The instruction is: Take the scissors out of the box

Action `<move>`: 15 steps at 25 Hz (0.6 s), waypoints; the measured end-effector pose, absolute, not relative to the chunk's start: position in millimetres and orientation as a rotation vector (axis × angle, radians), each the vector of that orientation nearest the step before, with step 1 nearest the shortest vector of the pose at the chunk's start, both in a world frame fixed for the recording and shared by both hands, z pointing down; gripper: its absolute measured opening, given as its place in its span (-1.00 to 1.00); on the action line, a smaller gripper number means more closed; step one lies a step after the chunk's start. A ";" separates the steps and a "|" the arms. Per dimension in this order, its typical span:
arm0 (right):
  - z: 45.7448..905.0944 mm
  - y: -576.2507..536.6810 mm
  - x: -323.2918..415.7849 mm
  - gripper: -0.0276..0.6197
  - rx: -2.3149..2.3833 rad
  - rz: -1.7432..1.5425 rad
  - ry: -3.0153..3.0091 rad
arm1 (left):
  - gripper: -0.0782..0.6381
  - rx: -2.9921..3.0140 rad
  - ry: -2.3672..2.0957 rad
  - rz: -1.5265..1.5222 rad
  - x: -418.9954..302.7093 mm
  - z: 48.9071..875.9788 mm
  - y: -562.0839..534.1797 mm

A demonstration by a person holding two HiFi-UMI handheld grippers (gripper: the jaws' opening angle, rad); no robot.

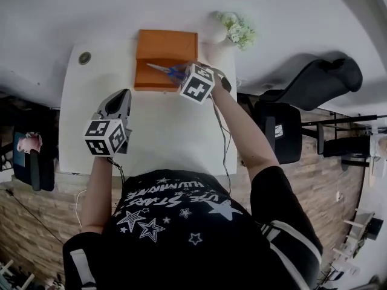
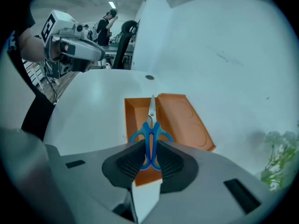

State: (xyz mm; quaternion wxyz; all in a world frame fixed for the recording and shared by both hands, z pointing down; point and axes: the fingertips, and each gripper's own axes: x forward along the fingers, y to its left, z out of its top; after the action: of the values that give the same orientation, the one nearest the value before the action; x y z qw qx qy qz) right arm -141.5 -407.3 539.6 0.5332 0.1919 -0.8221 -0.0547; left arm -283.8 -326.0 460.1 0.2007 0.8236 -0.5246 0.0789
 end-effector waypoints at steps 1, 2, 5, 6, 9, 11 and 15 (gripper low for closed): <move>534.5 -403.9 -139.6 -0.60 0.470 -0.130 -1.976 | -0.73 2.299 -1.476 0.217 -283.5 457.9 -321.3; 529.9 -399.7 -137.9 -0.60 0.479 -0.128 -1.992 | -0.73 2.297 -1.485 0.215 -282.8 456.0 -316.2; 515.1 -386.0 -133.4 -0.60 0.503 -0.116 -2.051 | -0.73 2.292 -1.514 0.215 -278.0 449.8 -299.4; 510.2 -381.6 -131.3 -0.60 0.511 -0.115 -2.070 | -0.73 2.291 -1.522 0.214 -275.3 447.9 -293.7; 498.3 -370.9 -124.3 -0.60 0.533 -0.121 -2.117 | -0.73 2.283 -1.545 0.218 -267.6 445.2 -279.4; 490.9 -364.7 -121.1 -0.60 0.544 -0.122 -2.150 | -0.73 2.275 -1.563 0.217 -264.4 443.7 -271.3; 476.2 -349.2 -111.0 -0.60 0.561 -0.128 -2.212 | -0.73 2.261 -1.602 0.204 -254.5 438.9 -255.7</move>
State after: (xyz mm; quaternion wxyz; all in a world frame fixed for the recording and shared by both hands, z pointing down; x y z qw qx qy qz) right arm -111.0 -349.2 476.2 0.4149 0.2232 -0.8806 -0.0510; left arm -254.5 -255.7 438.9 0.1805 0.8003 -0.5671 0.0721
